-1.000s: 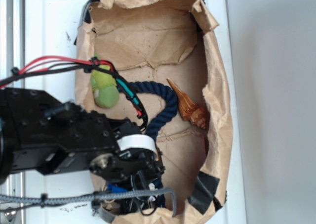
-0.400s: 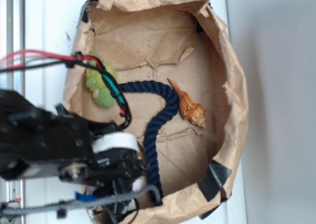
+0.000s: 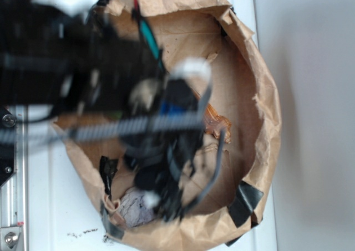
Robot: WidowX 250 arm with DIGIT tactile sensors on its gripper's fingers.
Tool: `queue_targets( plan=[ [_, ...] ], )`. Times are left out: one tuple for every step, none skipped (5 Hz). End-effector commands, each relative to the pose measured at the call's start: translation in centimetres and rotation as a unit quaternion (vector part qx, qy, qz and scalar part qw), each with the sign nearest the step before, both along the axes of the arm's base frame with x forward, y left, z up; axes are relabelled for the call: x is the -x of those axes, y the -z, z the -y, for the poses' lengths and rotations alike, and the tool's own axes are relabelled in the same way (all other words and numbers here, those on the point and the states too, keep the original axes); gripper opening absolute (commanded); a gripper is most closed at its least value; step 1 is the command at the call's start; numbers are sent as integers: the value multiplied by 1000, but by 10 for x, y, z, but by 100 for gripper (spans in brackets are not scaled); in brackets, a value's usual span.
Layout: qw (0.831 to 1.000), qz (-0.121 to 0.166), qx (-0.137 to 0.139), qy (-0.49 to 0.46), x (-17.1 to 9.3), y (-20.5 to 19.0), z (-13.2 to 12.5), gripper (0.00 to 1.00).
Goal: Grab the white paper.
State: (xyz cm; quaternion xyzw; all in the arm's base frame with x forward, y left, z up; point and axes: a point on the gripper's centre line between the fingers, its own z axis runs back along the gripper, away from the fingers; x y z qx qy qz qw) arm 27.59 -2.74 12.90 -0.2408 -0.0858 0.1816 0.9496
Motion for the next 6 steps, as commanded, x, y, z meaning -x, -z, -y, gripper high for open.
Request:
queue_targets(
  plan=[
    [1000, 4, -8, -3, -5, -18, -13, 100],
    [999, 11, -25, 22, 10, -7, -7, 100],
    [998, 10, -46, 39, 23, 13, 0, 100],
    [998, 1, -37, 58, 34, 26, 17, 100],
    [998, -9, -18, 61, 29, 28, 29, 100],
    [998, -15, -5, 63, 22, 37, 45, 100]
  ],
)
